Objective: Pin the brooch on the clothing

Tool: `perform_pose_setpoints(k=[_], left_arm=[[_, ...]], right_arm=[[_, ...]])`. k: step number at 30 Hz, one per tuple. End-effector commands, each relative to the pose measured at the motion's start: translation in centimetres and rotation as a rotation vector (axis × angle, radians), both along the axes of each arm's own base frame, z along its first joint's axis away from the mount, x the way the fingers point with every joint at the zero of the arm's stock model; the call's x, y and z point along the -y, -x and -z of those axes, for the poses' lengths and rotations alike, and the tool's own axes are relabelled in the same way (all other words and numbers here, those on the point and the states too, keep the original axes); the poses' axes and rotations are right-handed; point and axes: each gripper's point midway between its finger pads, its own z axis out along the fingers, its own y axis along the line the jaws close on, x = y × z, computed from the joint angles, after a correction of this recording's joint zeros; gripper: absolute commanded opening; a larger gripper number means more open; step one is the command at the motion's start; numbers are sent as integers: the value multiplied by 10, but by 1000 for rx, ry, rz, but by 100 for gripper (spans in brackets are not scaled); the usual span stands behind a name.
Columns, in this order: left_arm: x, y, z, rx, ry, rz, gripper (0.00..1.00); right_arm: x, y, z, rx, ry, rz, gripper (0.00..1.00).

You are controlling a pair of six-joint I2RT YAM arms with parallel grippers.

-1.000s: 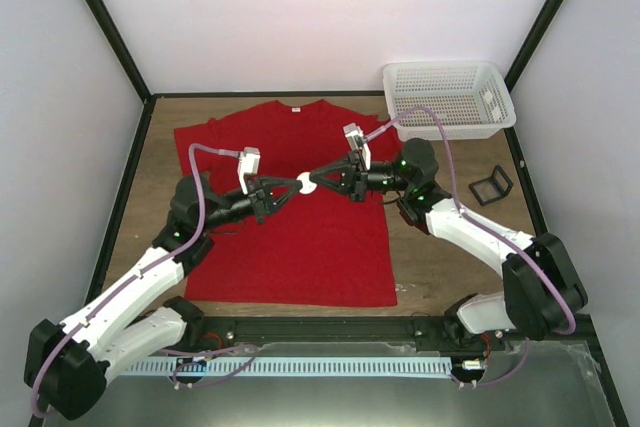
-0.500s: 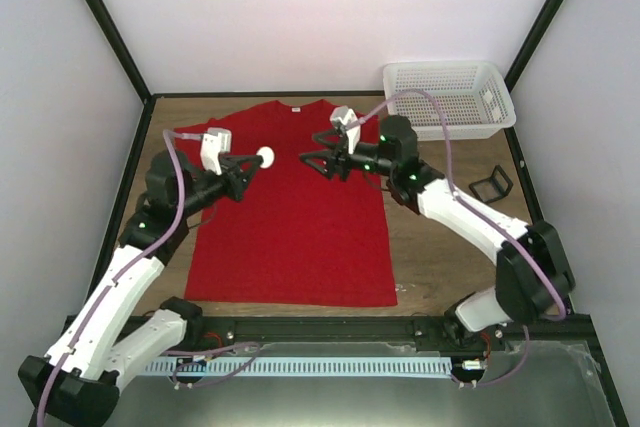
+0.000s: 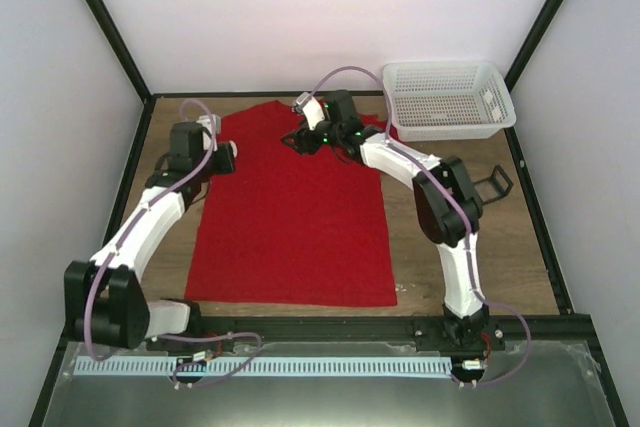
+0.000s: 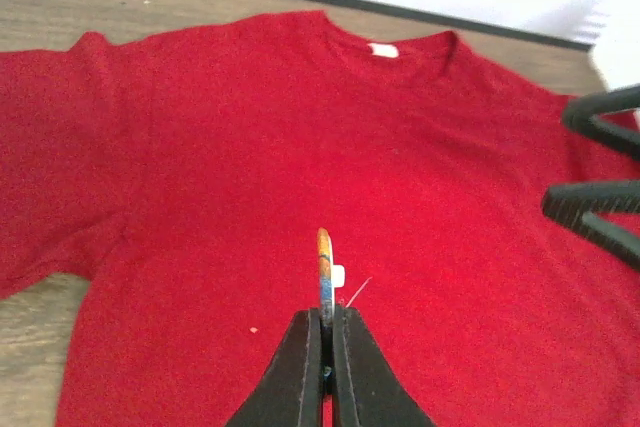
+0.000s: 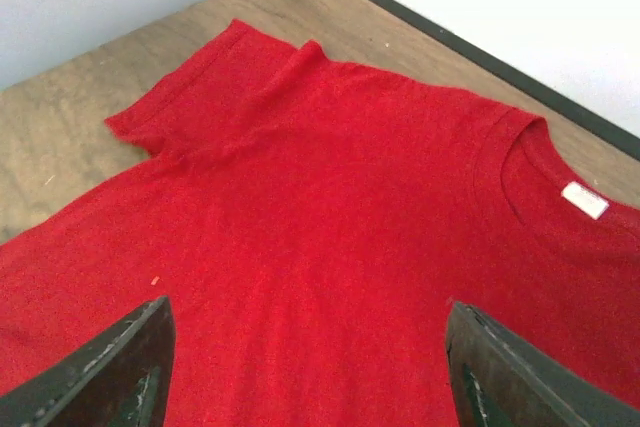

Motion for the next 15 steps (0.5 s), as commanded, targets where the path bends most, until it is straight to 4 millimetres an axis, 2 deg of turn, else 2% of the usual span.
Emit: perform_pose_setpoints(k=[1, 2, 3, 5, 6, 9, 15], left_arm=[[-14, -41, -6, 48, -73, -47, 0], [-16, -48, -5, 44, -73, -51, 0], [-17, -54, -5, 45, -74, -55, 0], [-19, -65, -3, 42, -80, -61, 0], [-20, -70, -2, 38, -80, -63, 0], [-18, -80, 1, 22, -78, -49, 0], [-17, -91, 9, 12, -105, 1, 0]], right_arm=[[-19, -31, 18, -56, 65, 29, 68], [-23, -38, 41, -103, 109, 50, 70], [-27, -44, 48, -115, 128, 74, 71], [-43, -56, 46, -114, 130, 104, 72], [-50, -59, 60, -133, 145, 125, 73], [-72, -59, 73, -123, 144, 153, 78], [-89, -70, 93, -125, 123, 202, 79]])
